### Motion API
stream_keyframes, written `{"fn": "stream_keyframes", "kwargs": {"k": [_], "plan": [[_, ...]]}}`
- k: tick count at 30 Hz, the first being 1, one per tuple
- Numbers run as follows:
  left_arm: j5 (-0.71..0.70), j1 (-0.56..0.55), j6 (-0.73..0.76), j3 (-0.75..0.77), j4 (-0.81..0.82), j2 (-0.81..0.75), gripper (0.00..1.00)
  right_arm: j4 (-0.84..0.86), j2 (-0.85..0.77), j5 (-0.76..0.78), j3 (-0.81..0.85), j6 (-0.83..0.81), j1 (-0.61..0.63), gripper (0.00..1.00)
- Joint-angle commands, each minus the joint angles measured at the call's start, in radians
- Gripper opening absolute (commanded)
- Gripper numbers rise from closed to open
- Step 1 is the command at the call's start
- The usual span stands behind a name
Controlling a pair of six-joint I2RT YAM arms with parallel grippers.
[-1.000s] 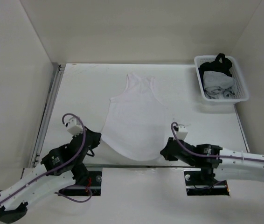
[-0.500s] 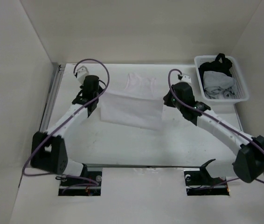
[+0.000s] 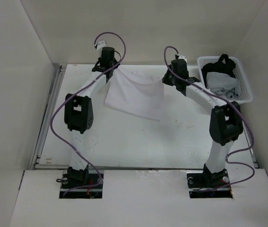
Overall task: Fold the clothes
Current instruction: Fold the tank top
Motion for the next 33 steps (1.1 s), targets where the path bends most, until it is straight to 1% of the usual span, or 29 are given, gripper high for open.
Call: {"fn": "stream_keyframes", "kwargs": {"k": [1,4,9,11,15,16,17,18,19,21,23,24,25,26,28,30,31,33], "plan": [[0.011,0.019,0.051,0.198,-0.075,0.08,0.01,-0.013,0.074,-0.032,0.117,-0.016,-0.034,0.0],[0.008,0.031,0.062,0.308,-0.121,0.169,0.04,-0.032,0.149,-0.044,0.188,-0.016,-0.06,0.0],[0.009,0.057,0.053,0.368,-0.077,0.258,0.08,-0.056,0.264,-0.061,0.308,-0.007,-0.094,0.0],[0.009,0.063,0.054,0.404,-0.055,0.298,0.11,-0.055,0.31,-0.063,0.358,-0.012,-0.097,0.02],[0.011,0.071,0.053,0.482,-0.029,0.366,0.18,-0.076,0.396,-0.055,0.452,-0.001,-0.099,0.02],[0.011,0.071,0.056,0.499,-0.021,0.375,0.21,-0.079,0.41,-0.051,0.466,0.005,-0.099,0.02],[0.004,0.071,0.065,0.508,-0.009,0.378,0.26,-0.078,0.421,-0.046,0.473,0.011,-0.099,0.03],[-0.002,0.071,0.074,0.505,0.006,0.367,0.3,-0.073,0.43,-0.038,0.484,0.02,-0.099,0.05],[-0.002,0.072,0.08,0.493,0.022,0.354,0.3,-0.073,0.437,-0.028,0.496,0.027,-0.099,0.09],[0.007,0.079,0.087,0.442,0.042,0.306,0.31,-0.076,0.45,-0.009,0.521,0.027,-0.096,0.12],[0.03,0.077,0.093,0.354,0.036,0.25,0.32,-0.113,0.461,0.018,0.555,0.024,-0.094,0.24],[0.032,0.075,0.087,0.274,0.049,0.213,0.32,-0.134,0.45,0.035,0.553,0.03,-0.094,0.3],[0.026,0.074,0.084,0.197,0.062,0.182,0.32,-0.139,0.433,0.054,0.534,0.031,-0.094,0.35],[0.023,0.072,0.082,0.147,0.063,0.159,0.31,-0.127,0.41,0.069,0.503,0.024,-0.094,0.38],[0.006,0.062,0.038,-0.037,0.085,0.075,0.31,-0.087,0.337,0.1,0.405,0.01,-0.067,0.4],[-0.002,0.054,0.015,-0.162,0.098,0.016,0.3,-0.027,0.255,0.127,0.296,-0.021,-0.03,0.42],[0.0,0.051,0.002,-0.22,0.106,-0.01,0.3,-0.013,0.226,0.132,0.258,-0.025,-0.015,0.4],[0.007,0.048,-0.016,-0.311,0.123,-0.051,0.29,0.004,0.169,0.102,0.173,-0.035,0.033,0.31]]}}
